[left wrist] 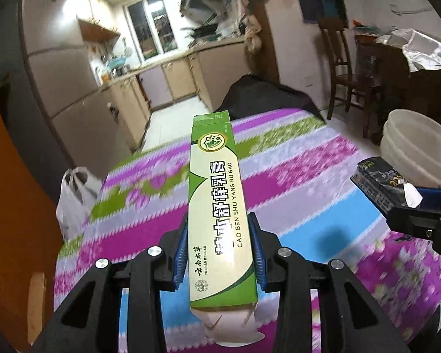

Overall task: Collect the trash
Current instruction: 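Lift and carry the black pack and green box over the white bucket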

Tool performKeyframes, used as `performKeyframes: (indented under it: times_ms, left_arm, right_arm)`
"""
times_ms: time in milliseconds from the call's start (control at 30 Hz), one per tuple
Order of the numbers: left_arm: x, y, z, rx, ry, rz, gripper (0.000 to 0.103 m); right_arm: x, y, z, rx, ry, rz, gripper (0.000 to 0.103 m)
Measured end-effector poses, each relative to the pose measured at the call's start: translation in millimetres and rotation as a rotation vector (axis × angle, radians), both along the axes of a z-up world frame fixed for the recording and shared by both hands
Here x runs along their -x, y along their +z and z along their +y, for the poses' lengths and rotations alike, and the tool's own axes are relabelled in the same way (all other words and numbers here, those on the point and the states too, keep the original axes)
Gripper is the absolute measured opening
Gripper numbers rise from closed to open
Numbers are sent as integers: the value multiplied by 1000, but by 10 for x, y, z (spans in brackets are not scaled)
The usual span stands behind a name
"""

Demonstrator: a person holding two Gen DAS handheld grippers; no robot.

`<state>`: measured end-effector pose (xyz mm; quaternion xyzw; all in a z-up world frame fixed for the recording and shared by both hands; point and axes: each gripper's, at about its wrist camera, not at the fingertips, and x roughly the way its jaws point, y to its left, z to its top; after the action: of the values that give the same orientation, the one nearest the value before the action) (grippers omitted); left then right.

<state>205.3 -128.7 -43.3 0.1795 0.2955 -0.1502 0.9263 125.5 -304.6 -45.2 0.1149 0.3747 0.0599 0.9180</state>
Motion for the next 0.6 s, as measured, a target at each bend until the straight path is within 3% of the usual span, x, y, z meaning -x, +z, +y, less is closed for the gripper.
performKeyframes:
  times_ms: [333, 600]
  left_arm:
    - [37, 382, -778, -3, -137, -71, 38]
    - [141, 538, -1540, -21, -267, -103, 38]
  right_arm:
    - [234, 481, -649, 87, -109, -51, 39]
    - [500, 696, -1267, 180, -230, -33, 39]
